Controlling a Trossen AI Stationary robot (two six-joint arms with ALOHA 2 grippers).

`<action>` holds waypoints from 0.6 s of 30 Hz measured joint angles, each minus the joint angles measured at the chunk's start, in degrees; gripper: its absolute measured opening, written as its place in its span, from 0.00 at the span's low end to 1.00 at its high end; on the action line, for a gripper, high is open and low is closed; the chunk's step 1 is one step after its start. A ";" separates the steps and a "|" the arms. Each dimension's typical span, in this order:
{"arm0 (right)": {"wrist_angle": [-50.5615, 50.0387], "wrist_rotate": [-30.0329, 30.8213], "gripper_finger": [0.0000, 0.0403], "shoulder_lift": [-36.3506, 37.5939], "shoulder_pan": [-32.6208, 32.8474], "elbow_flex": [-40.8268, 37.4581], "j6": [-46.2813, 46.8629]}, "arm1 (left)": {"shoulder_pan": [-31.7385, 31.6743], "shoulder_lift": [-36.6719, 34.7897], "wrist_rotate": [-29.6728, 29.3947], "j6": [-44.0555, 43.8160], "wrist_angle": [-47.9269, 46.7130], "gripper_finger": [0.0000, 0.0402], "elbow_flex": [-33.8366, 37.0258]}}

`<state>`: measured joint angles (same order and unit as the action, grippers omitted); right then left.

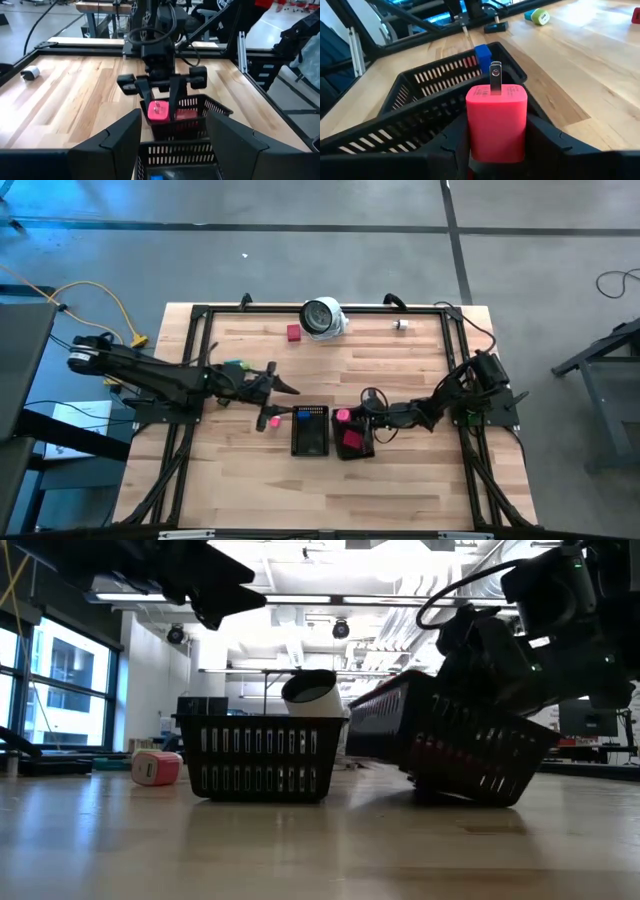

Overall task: Pick & Place Office items
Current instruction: Put the pink charger adapter into the right black bin

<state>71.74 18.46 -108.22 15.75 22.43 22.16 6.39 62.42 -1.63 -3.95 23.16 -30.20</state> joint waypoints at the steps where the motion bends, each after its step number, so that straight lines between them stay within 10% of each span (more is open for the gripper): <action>1: -0.66 -0.16 0.34 0.00 0.00 0.36 0.00 | -0.18 0.33 0.01 0.02 0.42 0.54 0.00; 18: -0.72 1.63 0.40 0.22 0.00 1.04 -0.94 | -1.61 1.08 0.11 -0.50 1.01 0.54 0.00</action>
<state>71.02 20.09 -108.01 15.75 23.46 21.22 4.78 63.51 -1.52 -4.44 24.16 -30.20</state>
